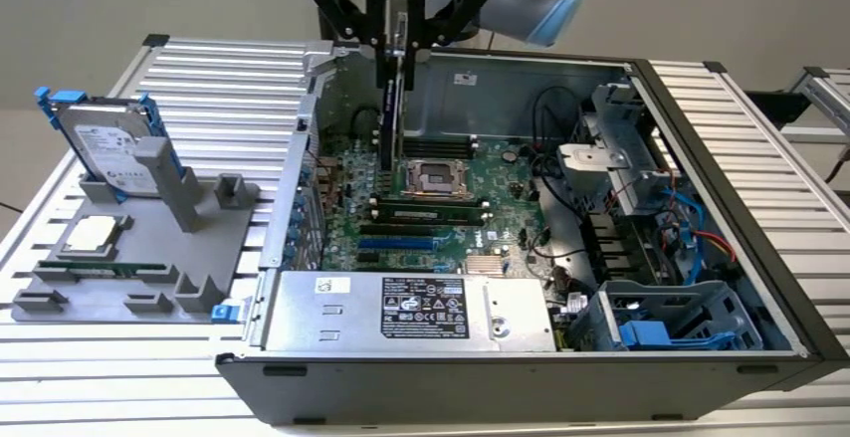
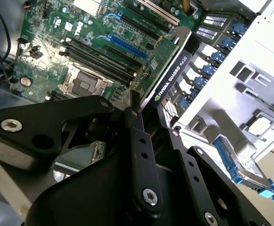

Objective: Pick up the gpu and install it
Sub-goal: 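Pick up the gpu and move the gpu toward the slot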

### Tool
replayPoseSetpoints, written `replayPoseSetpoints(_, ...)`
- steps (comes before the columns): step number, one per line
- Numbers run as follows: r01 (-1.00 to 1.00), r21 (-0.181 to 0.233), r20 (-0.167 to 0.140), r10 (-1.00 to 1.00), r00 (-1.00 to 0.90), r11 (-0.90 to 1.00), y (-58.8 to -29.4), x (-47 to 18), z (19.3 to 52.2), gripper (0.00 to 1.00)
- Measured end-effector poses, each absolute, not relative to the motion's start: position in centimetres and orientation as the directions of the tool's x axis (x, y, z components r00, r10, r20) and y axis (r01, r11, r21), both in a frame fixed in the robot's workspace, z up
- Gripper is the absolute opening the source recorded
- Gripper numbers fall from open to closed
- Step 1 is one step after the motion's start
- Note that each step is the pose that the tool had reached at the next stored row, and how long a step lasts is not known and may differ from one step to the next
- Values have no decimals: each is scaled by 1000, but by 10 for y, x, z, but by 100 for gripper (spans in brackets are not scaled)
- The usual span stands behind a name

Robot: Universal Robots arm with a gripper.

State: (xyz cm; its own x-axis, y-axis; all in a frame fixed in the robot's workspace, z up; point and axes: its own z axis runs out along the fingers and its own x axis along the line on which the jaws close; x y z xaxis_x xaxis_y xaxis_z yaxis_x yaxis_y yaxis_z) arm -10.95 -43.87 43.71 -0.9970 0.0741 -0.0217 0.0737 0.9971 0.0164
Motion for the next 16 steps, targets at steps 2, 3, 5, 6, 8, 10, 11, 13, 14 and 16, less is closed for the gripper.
replayPoseSetpoints(2,74,16,-22,74,-997,997,-439,-107,437,0)
replayPoseSetpoints(3,74,16,-22,74,-997,997,-439,-106,437,0)
replayPoseSetpoints(5,74,16,-22,74,-997,997,-439,-103,437,0)
replayPoseSetpoints(6,74,16,-22,74,-997,997,-439,-101,437,0)
replayPoseSetpoints(8,74,16,-22,74,-997,997,-439,-99,437,0)
replayPoseSetpoints(10,74,16,-22,74,-997,997,-439,-96,437,0)
replayPoseSetpoints(11,74,16,-22,74,-997,997,-439,-94,437,0)
replayPoseSetpoints(13,74,16,-22,74,-997,997,-439,-91,437,0)
replayPoseSetpoints(14,74,16,-22,74,-997,997,-439,-90,437,0)
replayPoseSetpoints(16,74,16,-22,74,-997,997,-439,-87,437,0)
